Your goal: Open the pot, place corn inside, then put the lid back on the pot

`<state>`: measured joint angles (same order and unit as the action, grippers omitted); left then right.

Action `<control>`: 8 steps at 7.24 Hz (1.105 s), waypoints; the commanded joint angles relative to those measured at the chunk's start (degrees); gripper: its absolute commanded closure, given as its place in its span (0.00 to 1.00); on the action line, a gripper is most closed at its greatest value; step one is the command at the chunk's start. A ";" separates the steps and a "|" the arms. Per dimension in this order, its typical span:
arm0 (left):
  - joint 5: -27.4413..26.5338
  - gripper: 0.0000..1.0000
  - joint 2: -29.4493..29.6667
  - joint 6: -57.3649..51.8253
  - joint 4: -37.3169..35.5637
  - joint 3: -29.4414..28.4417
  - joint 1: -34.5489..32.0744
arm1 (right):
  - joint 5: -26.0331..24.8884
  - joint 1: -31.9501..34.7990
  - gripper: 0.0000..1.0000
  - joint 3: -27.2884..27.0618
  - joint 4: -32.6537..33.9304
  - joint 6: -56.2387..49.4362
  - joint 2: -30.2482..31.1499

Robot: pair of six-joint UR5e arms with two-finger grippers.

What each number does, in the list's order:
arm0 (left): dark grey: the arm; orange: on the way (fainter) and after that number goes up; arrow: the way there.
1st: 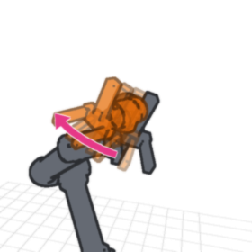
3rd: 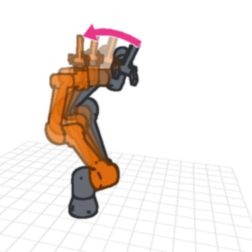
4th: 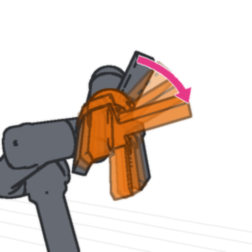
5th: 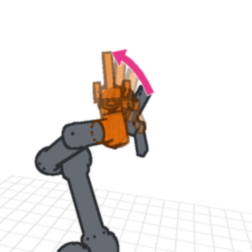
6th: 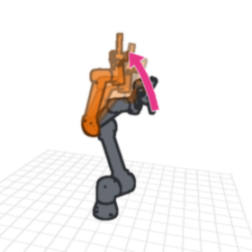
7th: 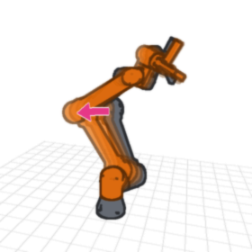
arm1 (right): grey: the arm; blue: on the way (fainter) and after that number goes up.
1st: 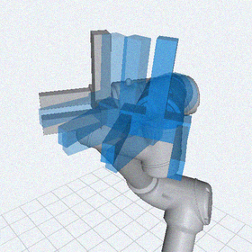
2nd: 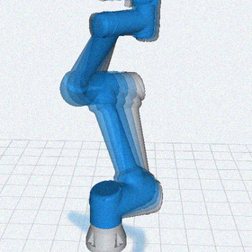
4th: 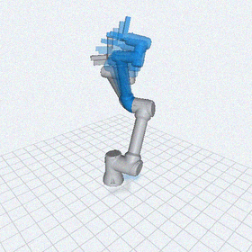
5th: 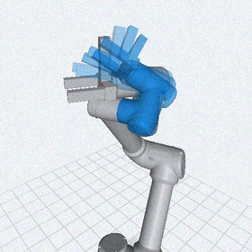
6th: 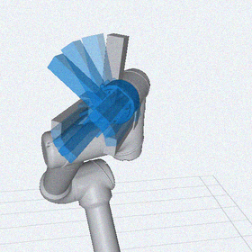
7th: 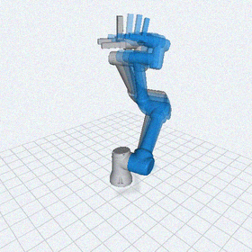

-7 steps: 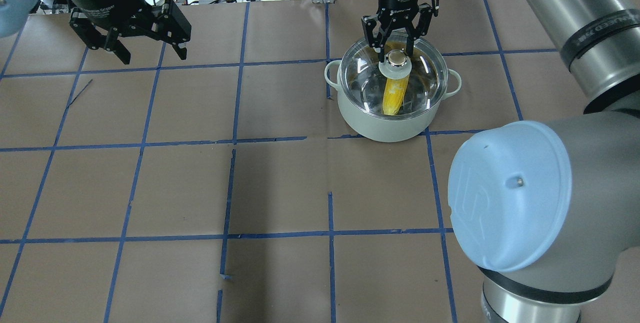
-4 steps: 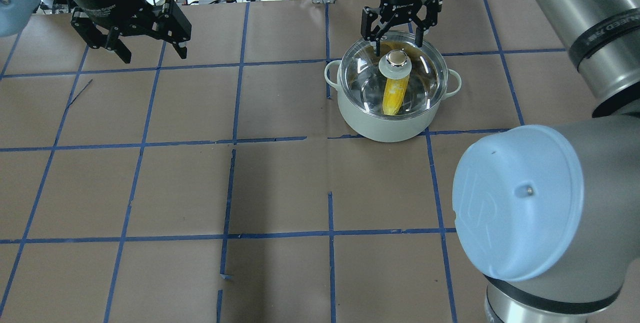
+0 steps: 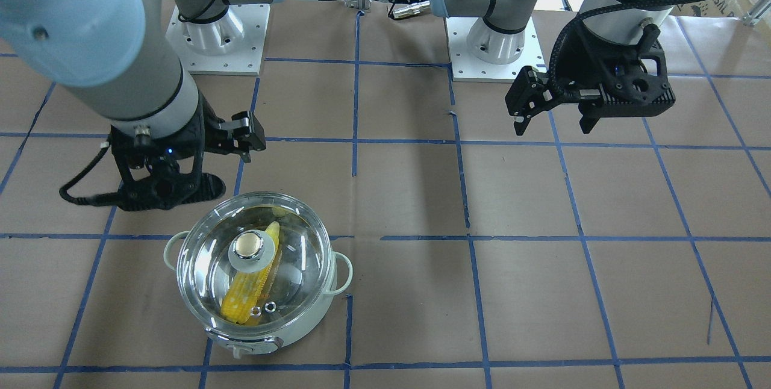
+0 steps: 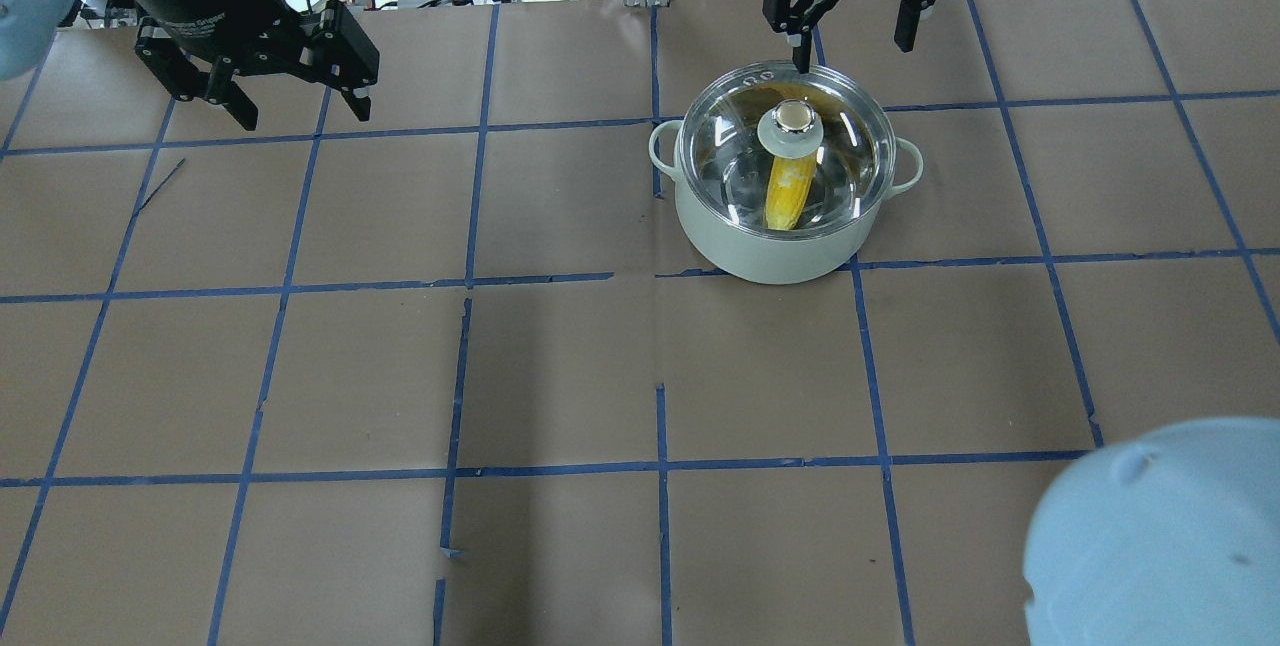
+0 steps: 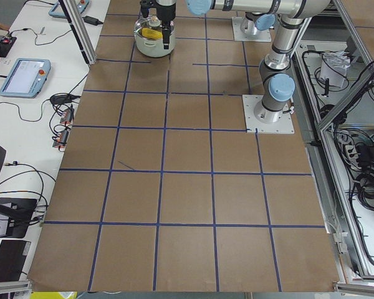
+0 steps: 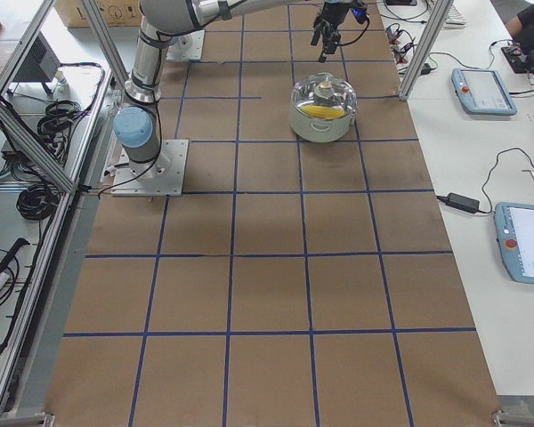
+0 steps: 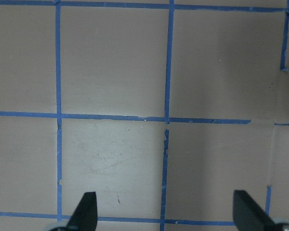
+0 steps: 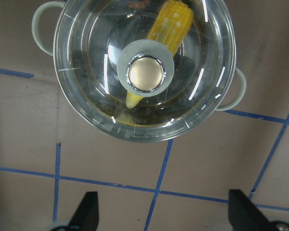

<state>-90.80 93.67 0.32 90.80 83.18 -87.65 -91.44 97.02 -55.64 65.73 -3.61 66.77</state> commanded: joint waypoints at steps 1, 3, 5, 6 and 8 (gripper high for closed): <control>-0.08 0.00 -0.34 -0.06 -0.18 0.23 0.02 | -0.05 -0.16 0.06 -7.43 1.15 2.02 5.90; -0.08 0.00 -0.16 0.11 -0.18 0.31 0.02 | 0.21 0.53 0.04 -13.58 7.10 4.03 10.20; -0.08 0.00 0.10 0.11 -0.27 0.40 0.02 | 1.17 0.45 0.04 -19.65 14.04 3.96 13.02; -0.08 0.00 0.28 0.29 -0.27 0.32 0.02 | 1.18 0.27 0.03 -22.38 18.78 3.52 14.60; -0.08 0.00 0.10 0.29 -0.27 0.40 0.02 | 0.30 -0.17 0.01 -27.31 24.17 3.95 17.33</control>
<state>-90.88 93.81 0.59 90.53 83.56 -87.63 -90.81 97.05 -80.05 86.93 0.03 82.33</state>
